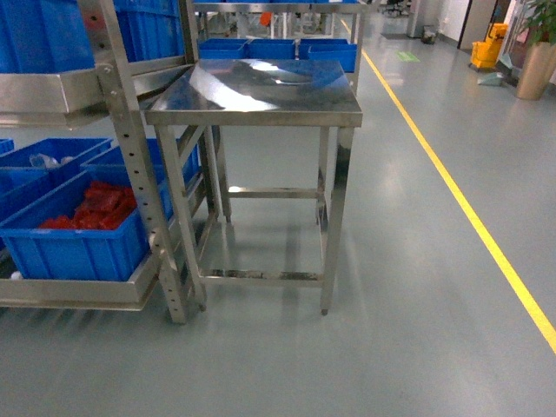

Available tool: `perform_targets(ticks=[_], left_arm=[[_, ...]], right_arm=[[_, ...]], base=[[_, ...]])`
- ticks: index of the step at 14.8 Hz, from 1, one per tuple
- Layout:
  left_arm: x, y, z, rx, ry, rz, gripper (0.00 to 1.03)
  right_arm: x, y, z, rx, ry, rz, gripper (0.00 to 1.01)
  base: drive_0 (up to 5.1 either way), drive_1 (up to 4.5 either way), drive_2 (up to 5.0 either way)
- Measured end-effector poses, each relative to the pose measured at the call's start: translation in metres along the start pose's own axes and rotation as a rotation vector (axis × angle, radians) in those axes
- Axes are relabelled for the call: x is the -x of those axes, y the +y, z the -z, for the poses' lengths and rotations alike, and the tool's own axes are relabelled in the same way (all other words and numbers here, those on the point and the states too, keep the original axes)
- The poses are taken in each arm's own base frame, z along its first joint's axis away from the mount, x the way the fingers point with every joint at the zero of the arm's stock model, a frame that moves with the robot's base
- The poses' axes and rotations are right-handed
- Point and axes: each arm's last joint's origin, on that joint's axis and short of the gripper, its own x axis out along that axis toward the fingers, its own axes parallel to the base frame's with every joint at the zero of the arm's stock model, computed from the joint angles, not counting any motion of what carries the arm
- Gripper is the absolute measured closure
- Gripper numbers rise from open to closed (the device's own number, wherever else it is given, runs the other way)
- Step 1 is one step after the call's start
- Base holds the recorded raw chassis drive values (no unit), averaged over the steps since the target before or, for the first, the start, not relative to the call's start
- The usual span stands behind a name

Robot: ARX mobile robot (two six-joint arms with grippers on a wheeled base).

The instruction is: Sort blue parts and orange caps into right shelf containers

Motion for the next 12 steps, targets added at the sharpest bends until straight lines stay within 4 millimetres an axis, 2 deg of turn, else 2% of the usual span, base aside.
perform_targets(ticks=[12], left_arm=[[0.0000, 0.0000, -0.0001, 0.000, -0.002, 0.001, 0.60]], right_arm=[[0.0000, 0.0000, -0.0003, 0.000, -0.003, 0.000, 0.57]], base=[[0.0, 4.18, -4.2]])
